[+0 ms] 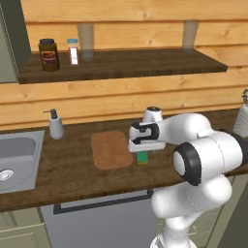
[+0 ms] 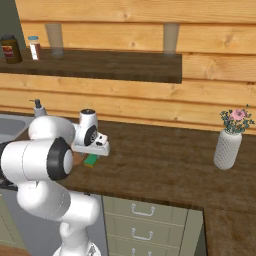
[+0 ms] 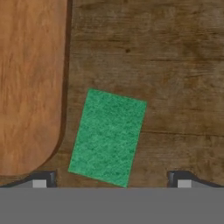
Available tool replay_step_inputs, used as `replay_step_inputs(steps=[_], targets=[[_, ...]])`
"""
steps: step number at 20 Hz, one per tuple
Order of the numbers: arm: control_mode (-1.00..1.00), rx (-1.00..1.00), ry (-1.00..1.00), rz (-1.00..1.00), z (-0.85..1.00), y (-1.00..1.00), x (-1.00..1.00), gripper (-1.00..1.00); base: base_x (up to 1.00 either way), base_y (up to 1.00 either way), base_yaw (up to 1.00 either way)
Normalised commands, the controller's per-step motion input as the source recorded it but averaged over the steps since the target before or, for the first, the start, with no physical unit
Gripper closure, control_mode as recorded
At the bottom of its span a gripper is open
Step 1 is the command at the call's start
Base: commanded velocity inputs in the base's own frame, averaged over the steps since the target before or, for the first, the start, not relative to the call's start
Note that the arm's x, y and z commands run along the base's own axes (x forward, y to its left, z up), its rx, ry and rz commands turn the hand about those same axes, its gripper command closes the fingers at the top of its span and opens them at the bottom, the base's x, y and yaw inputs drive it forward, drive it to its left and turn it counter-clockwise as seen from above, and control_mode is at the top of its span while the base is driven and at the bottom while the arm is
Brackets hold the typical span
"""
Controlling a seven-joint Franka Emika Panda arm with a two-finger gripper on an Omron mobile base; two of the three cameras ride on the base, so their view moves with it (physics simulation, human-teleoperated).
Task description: Pick up the sponge from the counter and clean the cutting board by briefly scrubbing or pressing down on the cutting board. Once finished, release the sponge.
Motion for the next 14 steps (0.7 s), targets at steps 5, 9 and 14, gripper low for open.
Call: replay_step_inputs(steps=[5, 9, 14], targets=[[-1.00, 0.00, 0.00, -0.02, -0.23, 0.03, 0.02, -1.00, 0.00, 0.00, 0.00], [-1.00, 0.00, 0.00, -0.02, -0.17, 0.01, 0.00, -1.00, 0.00, 0.00, 0.00], [-1.00, 0.00, 0.00, -0.02, -0.15, 0.00, 0.02, -1.00, 0.00, 0.00, 0.00]])
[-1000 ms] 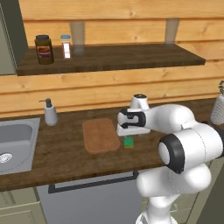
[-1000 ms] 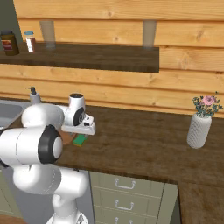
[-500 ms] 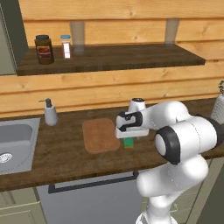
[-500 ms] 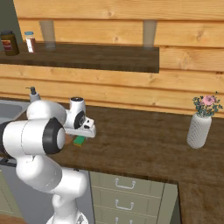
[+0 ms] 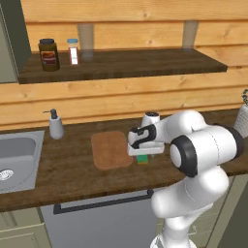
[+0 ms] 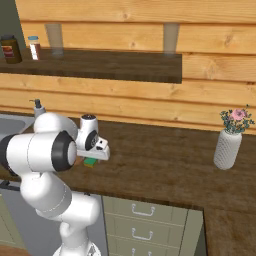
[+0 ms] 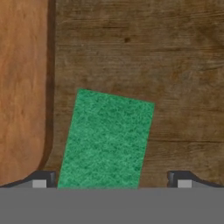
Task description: Pick up the sponge from the counter and clean the cutting board by briefly scrubbing or pressing down on the cutting board. Once finished, release the sponge.
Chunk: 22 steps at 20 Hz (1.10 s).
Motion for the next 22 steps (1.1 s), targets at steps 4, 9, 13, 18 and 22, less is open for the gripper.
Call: replay_step_inputs(steps=[4, 9, 13, 18, 22], targets=[[-1.00, 0.00, 0.00, 0.00, -0.10, 0.00, 0.00, -1.00, 0.00, 0.00, 0.00], [-1.00, 0.00, 0.02, 0.00, -0.01, 0.00, 0.00, -1.00, 0.00, 0.00, 0.00], [-1.00, 0.00, 0.01, 0.00, -0.03, -0.01, 0.00, -1.00, 0.00, 0.00, 0.00], [-1.00, 0.00, 0.03, 0.00, 0.00, -0.12, 0.00, -1.00, 0.00, 0.00, 0.00], [-1.00, 0.00, 0.04, 0.00, 0.00, -0.23, 0.00, -1.00, 0.00, 0.00, 0.00]])
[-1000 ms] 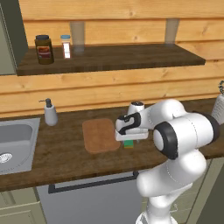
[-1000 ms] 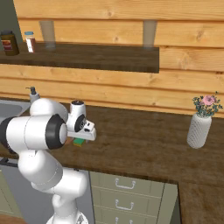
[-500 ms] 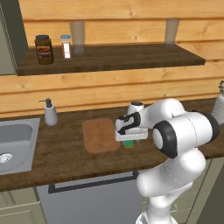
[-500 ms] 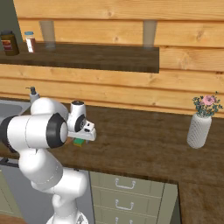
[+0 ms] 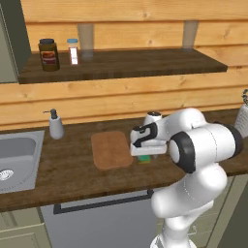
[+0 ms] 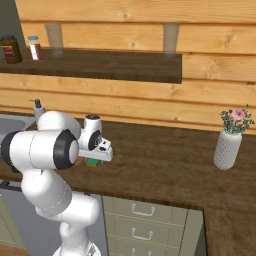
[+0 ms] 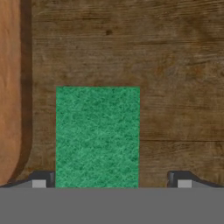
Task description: Pick up the sponge from the counter and clean the cutting board by briefly scrubbing or pressing down on the cutting board. Once finished, release the sponge.
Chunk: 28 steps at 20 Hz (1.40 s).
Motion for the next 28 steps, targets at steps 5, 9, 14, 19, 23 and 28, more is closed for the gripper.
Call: replay_step_inputs(steps=[5, 9, 14, 19, 23, 28], targets=[[-1.00, 0.00, 0.02, 0.00, -0.01, -0.11, 0.00, -1.00, 0.00, 0.00, 0.00], [-1.00, 0.00, 0.00, 0.00, 0.00, 0.12, 0.05, -1.00, 0.00, 0.00, 0.00], [-1.00, 0.00, 0.00, 0.02, 0.00, 0.08, 0.06, -1.00, 0.00, 0.00, 0.00], [-1.00, 0.00, 0.00, 0.02, 0.00, 0.00, 0.04, -1.00, 0.00, 0.00, 0.00], [-1.00, 0.00, 0.00, 0.03, -0.05, 0.00, 0.00, -1.00, 0.00, 0.00, 0.00], [-1.00, 0.00, 0.00, 0.05, -0.17, 0.00, 0.00, -1.00, 0.00, 0.00, 0.00]])
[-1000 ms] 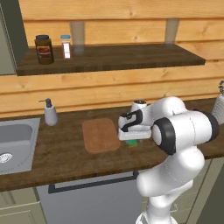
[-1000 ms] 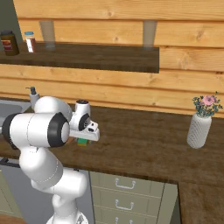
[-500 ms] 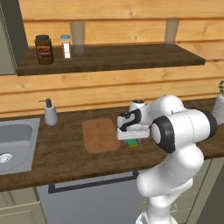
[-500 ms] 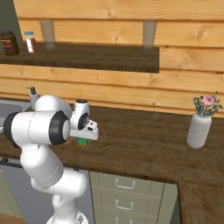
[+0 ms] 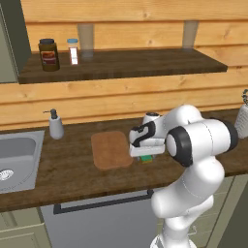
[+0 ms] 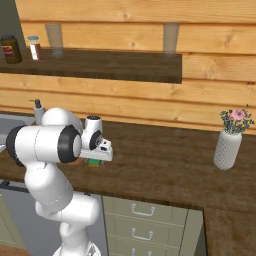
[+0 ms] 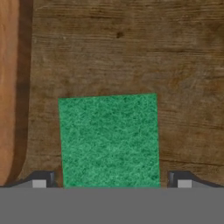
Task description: Pick up the sponge from the counter and clean the cutting board by briefly scrubbing or pressing down on the cutting board. Once finished, release the sponge.
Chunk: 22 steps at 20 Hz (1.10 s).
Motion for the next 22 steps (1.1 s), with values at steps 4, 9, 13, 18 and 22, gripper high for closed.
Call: replay_step_inputs(steps=[4, 9, 13, 18, 22], targets=[[-1.00, 0.00, 0.00, 0.04, -0.01, 0.00, 0.00, -1.00, 0.00, 0.00, 0.00], [-1.00, 0.00, 0.00, 0.01, 0.00, 0.00, 0.00, -1.00, 0.00, 0.00, 0.00], [-1.00, 0.00, 0.00, 0.00, 0.00, 0.00, 0.00, -1.00, 0.00, 0.00, 0.00], [-1.00, 0.00, 0.00, 0.00, 0.00, 0.00, 0.00, -1.00, 0.00, 0.00, 0.00], [-1.00, 0.00, 0.00, 0.00, 0.00, 0.00, 0.00, -1.00, 0.00, 0.00, 0.00]])
